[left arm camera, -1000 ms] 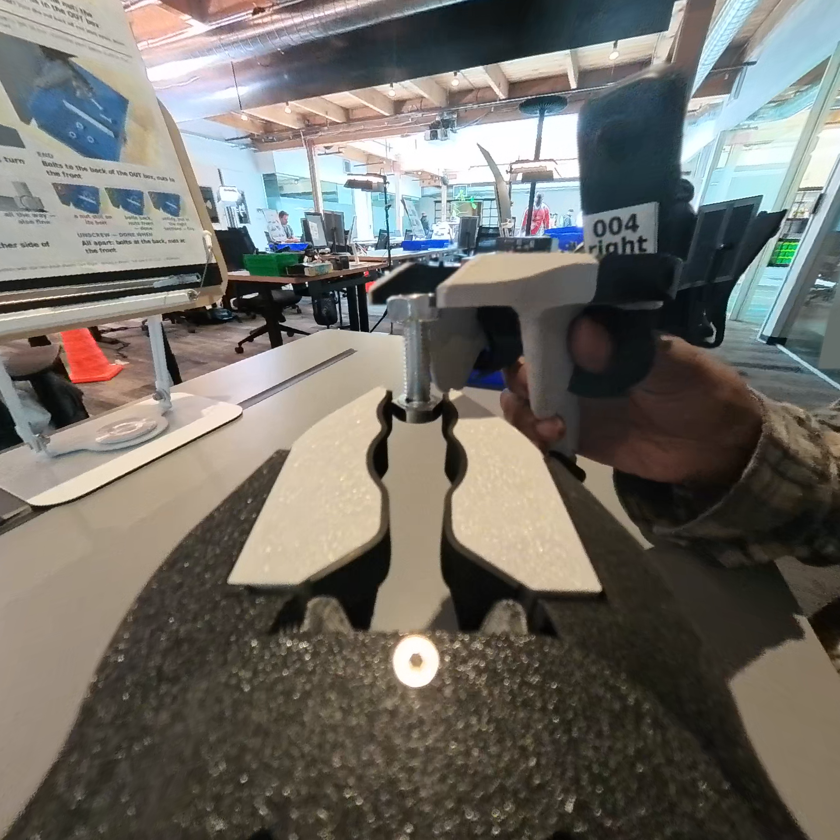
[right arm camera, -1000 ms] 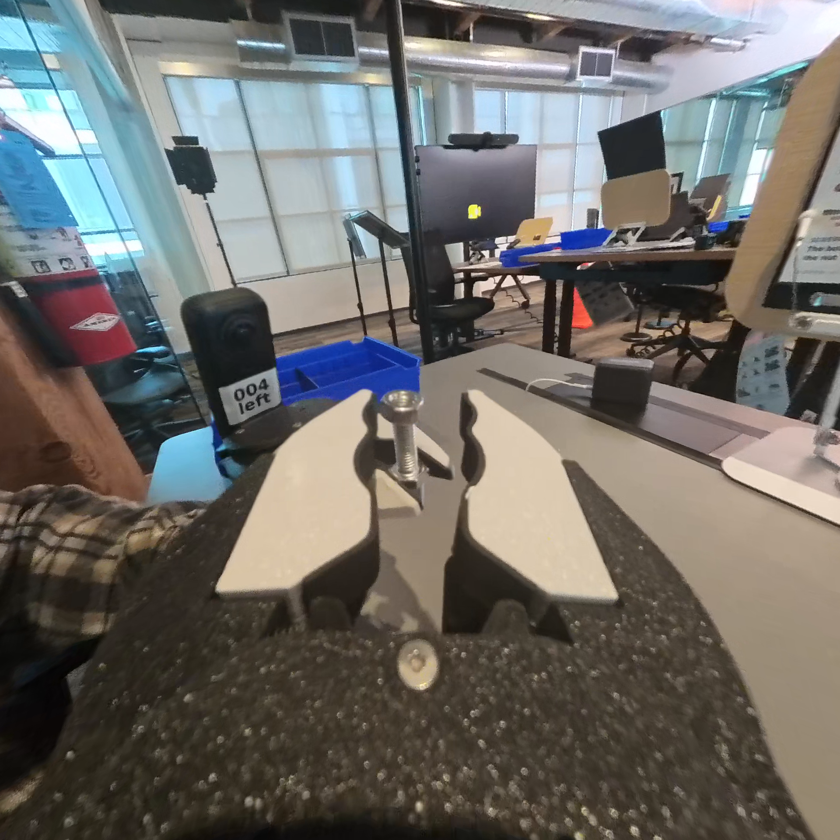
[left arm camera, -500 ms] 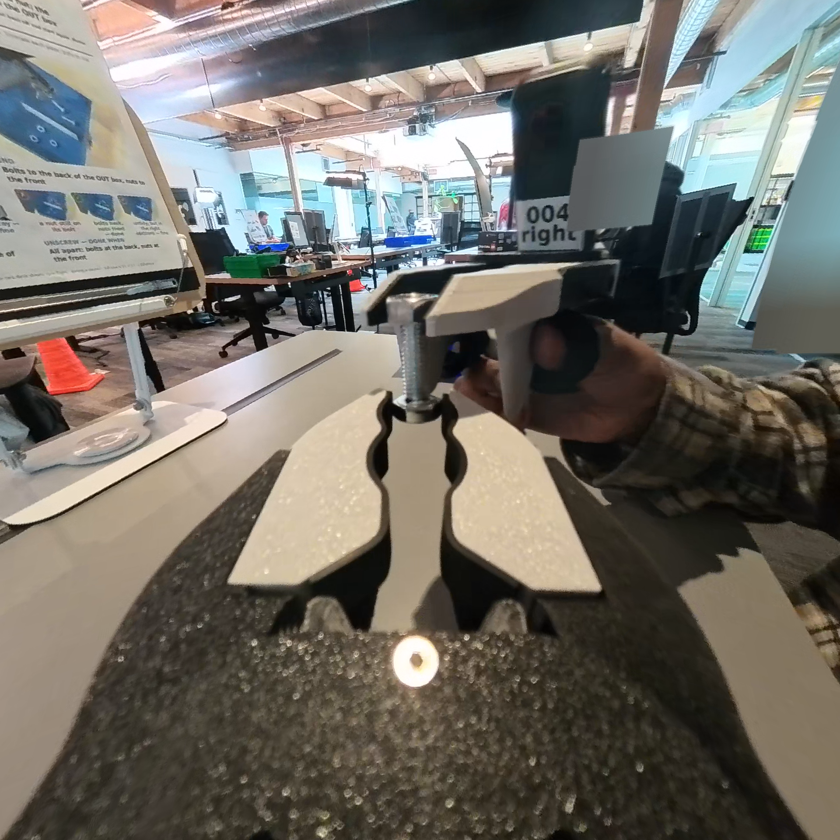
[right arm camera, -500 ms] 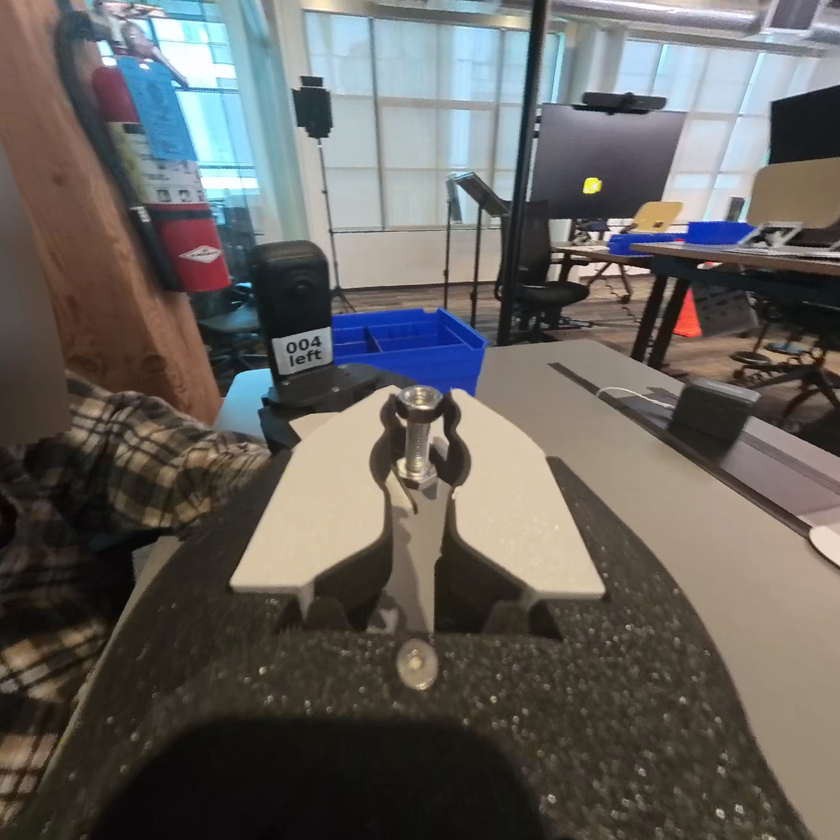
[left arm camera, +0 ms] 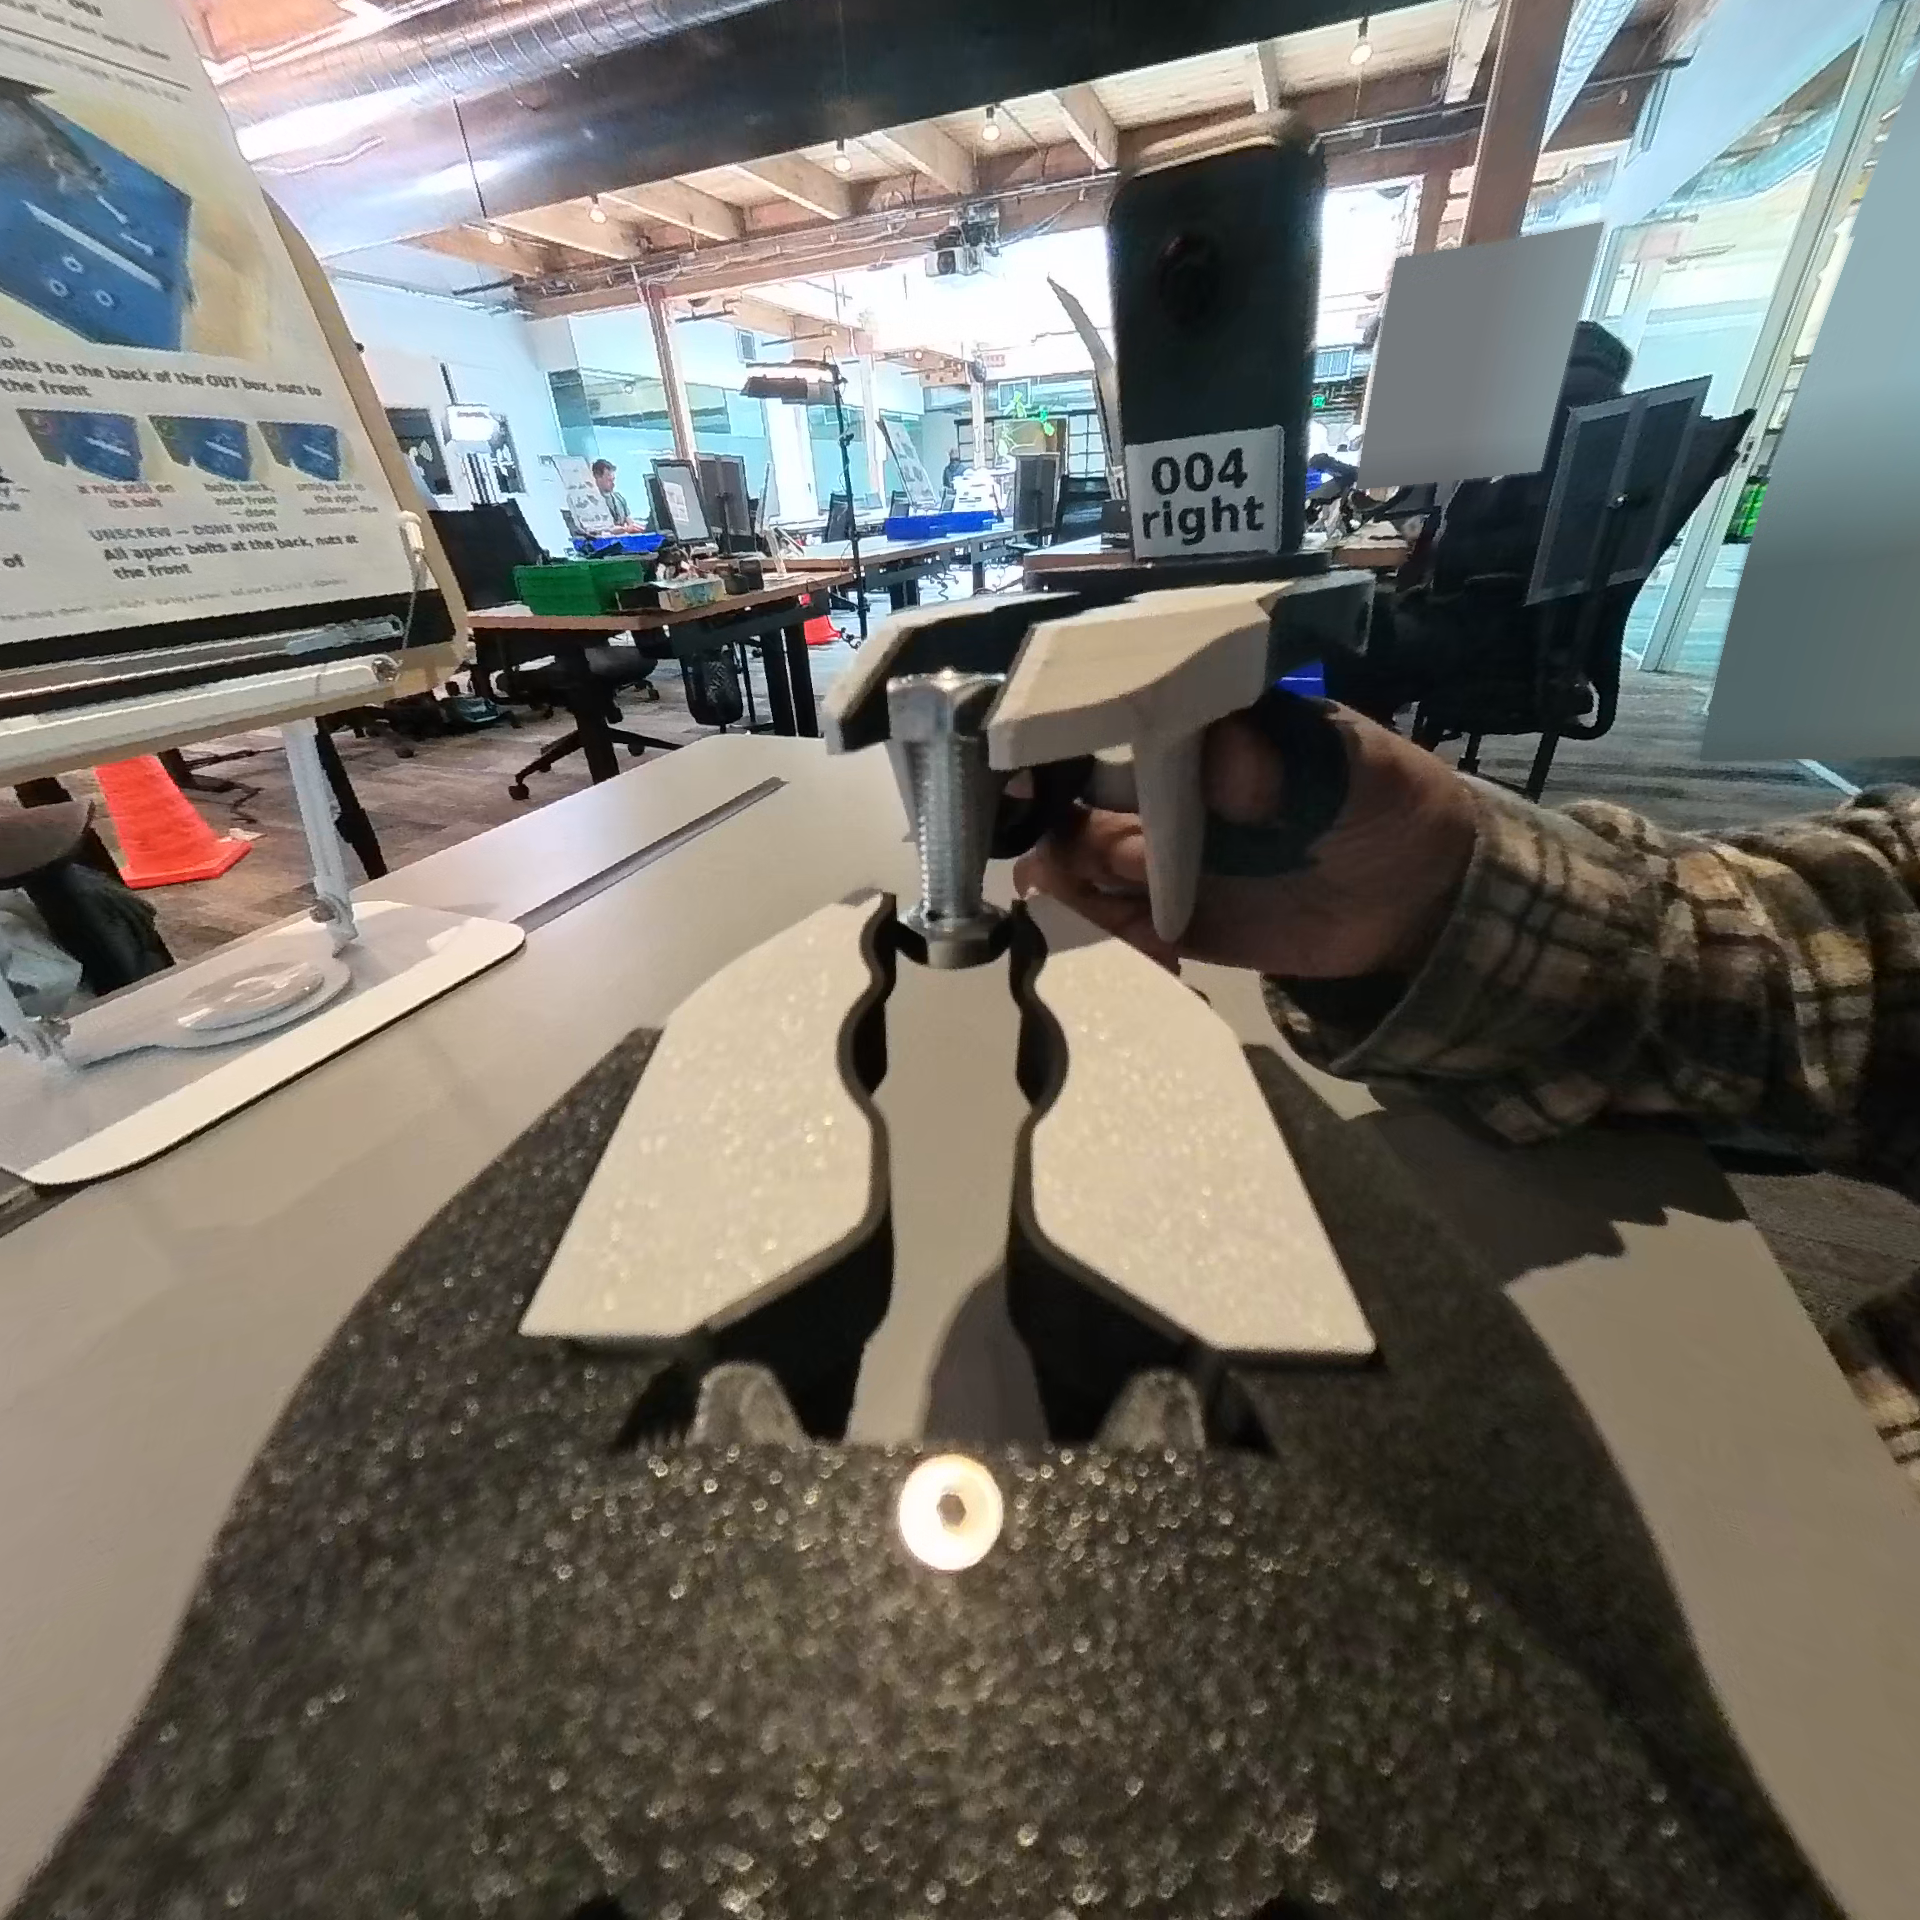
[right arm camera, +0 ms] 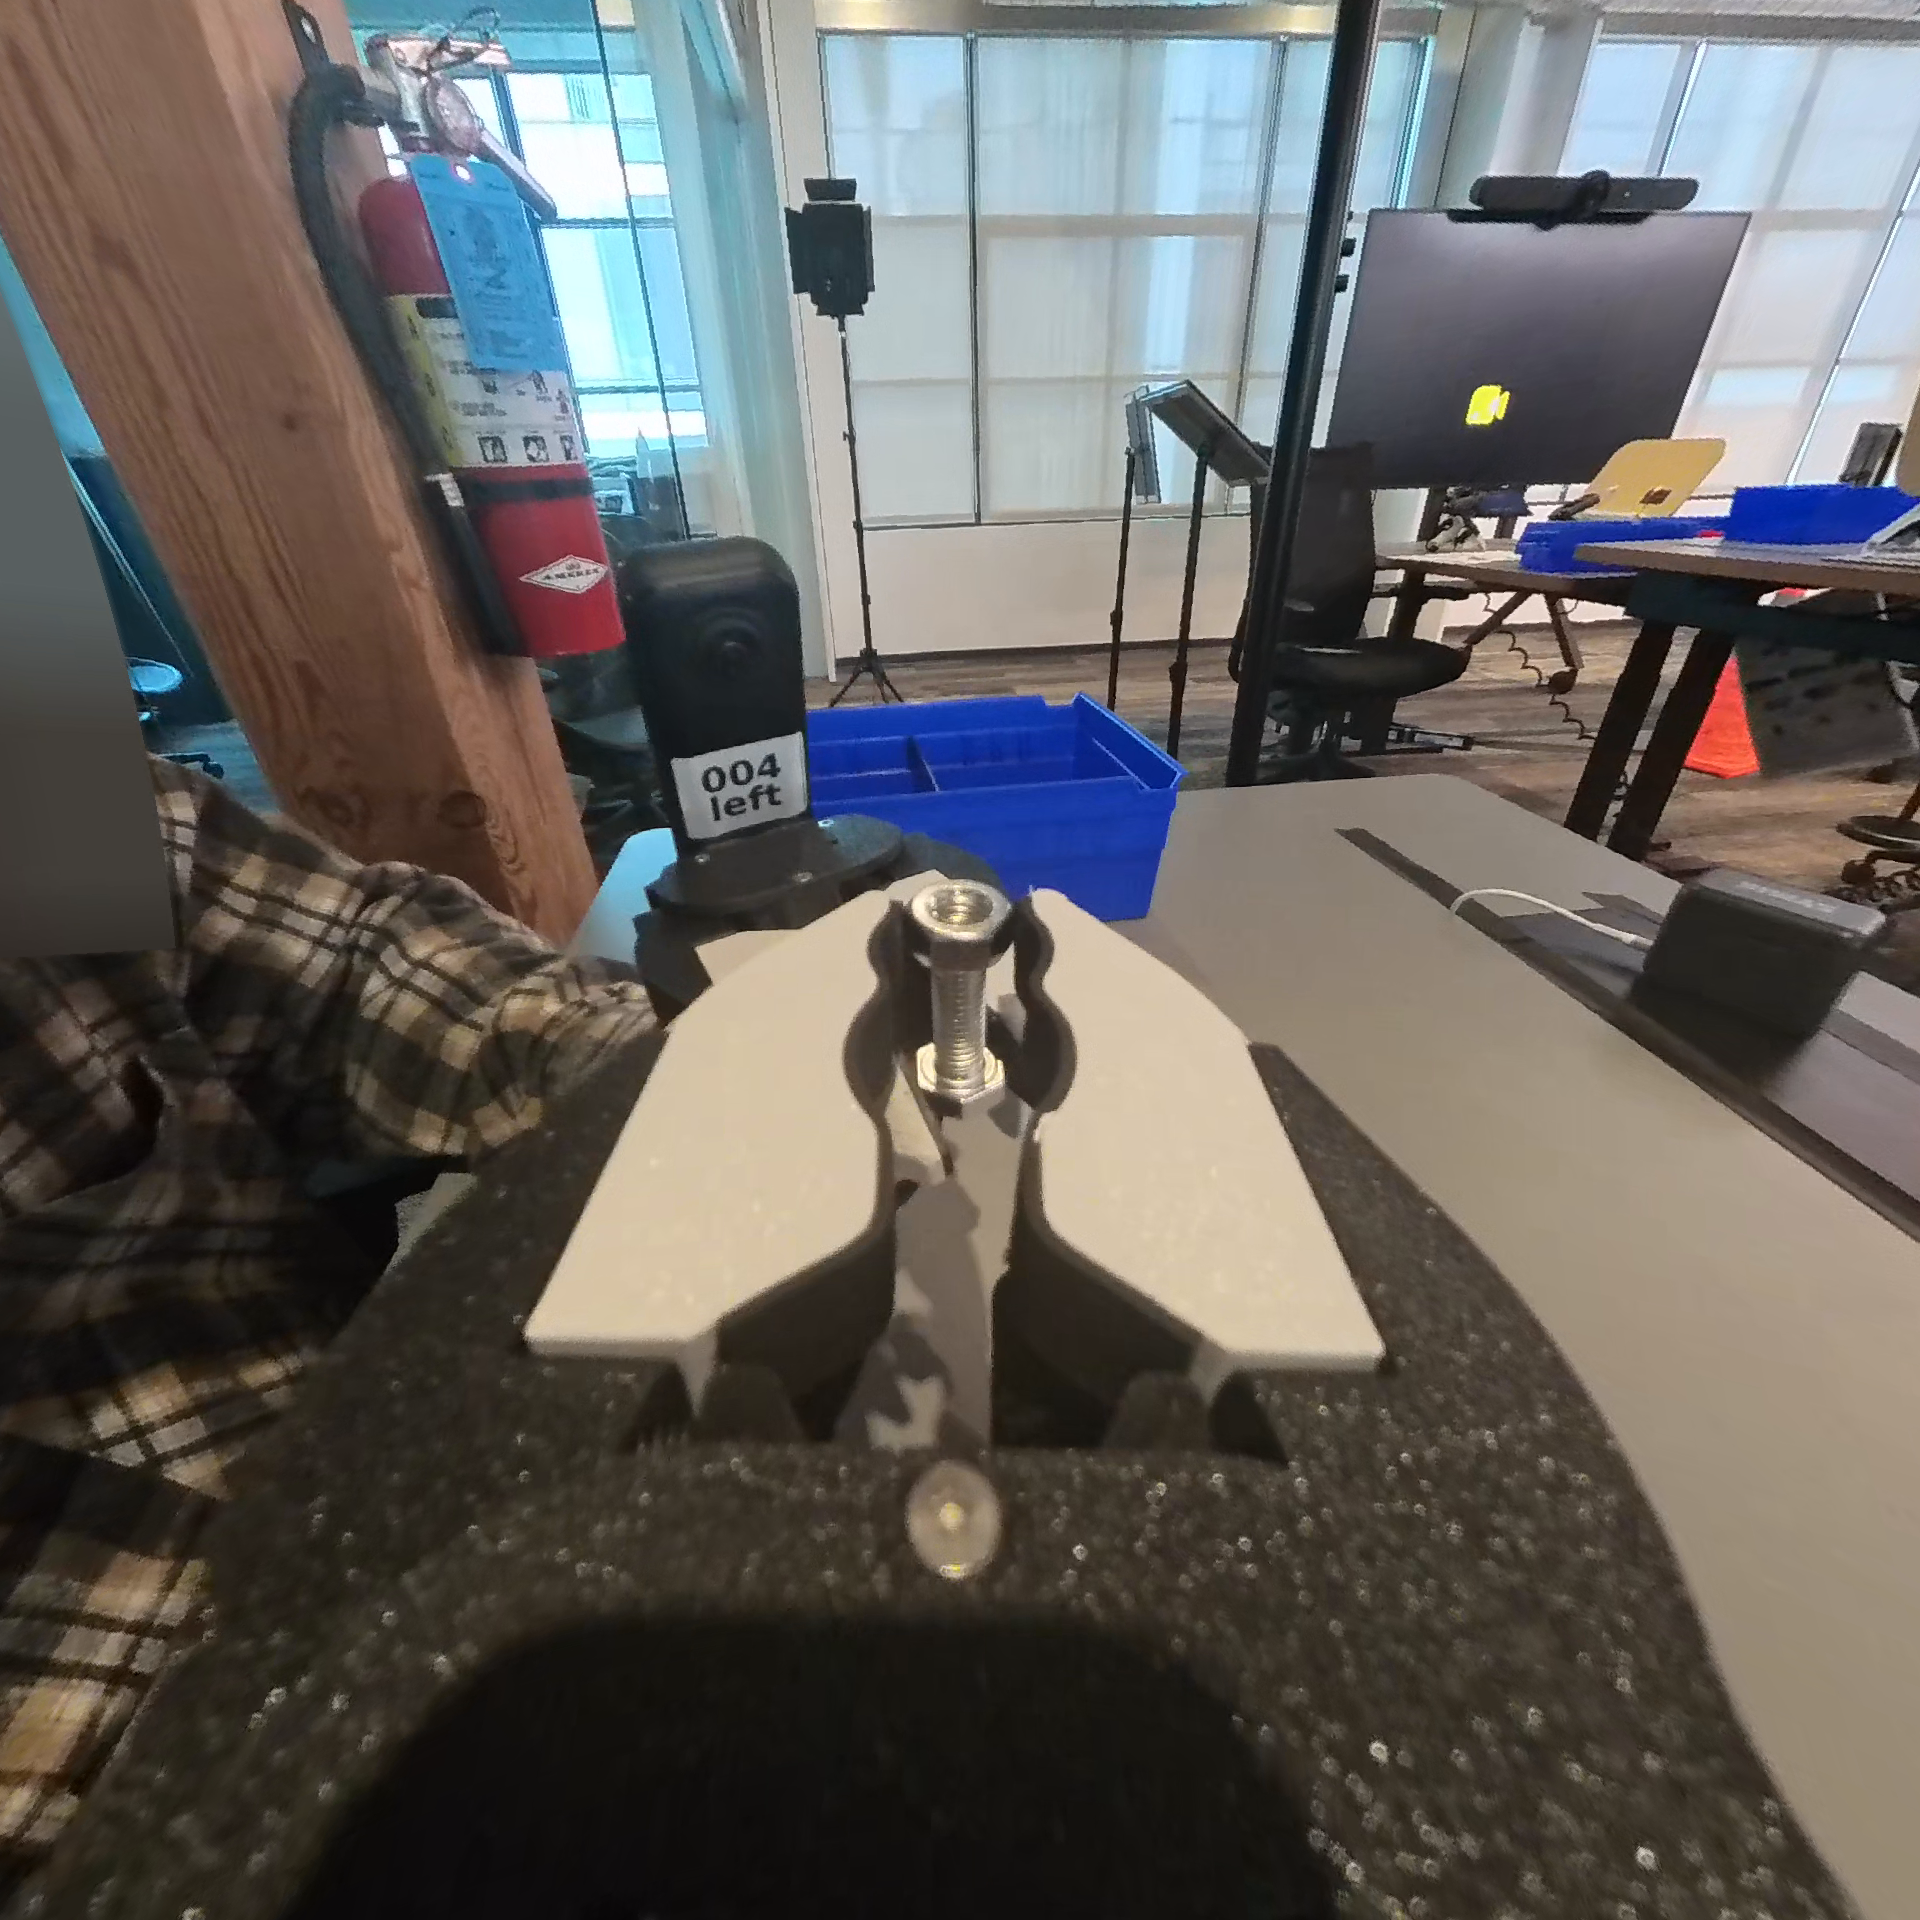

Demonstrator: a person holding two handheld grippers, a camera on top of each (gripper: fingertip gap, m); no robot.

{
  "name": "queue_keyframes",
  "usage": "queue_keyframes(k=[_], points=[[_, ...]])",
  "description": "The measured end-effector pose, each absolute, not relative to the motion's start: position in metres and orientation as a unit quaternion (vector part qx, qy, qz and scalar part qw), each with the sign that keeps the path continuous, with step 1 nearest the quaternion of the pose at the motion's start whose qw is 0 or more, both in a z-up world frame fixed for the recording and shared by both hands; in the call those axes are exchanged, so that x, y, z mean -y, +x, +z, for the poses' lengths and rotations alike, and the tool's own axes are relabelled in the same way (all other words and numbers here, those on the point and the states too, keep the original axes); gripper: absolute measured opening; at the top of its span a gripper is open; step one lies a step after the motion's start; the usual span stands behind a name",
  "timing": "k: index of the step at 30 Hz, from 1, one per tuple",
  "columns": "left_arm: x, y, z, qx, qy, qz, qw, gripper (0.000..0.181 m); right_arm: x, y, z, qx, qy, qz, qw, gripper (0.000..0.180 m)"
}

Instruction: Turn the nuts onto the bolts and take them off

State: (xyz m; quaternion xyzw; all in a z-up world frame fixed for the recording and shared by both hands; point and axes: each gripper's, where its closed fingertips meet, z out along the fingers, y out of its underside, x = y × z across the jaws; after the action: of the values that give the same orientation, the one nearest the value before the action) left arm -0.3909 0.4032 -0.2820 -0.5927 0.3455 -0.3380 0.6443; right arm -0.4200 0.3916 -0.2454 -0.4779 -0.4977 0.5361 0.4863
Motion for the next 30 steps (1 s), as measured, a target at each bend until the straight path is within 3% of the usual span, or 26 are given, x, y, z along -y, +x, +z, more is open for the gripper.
queue_keyframes(k=[10, 19, 30], points=[[-0.402, -0.39, -0.28, -0.346, -0.588, -0.343, 0.646, 0.02, -0.391, -0.422, -0.245, 0.501, -0.48, 0.53, 0.488, 0.023], [-0.398, -0.392, -0.273, -0.34, -0.574, -0.366, 0.649, 0.02, -0.405, -0.41, -0.234, 0.439, -0.484, 0.56, 0.509, 0.057], [-0.395, -0.392, -0.269, -0.342, -0.563, -0.373, 0.653, 0.02, -0.405, -0.406, -0.229, 0.451, -0.467, 0.566, 0.508, 0.055]])
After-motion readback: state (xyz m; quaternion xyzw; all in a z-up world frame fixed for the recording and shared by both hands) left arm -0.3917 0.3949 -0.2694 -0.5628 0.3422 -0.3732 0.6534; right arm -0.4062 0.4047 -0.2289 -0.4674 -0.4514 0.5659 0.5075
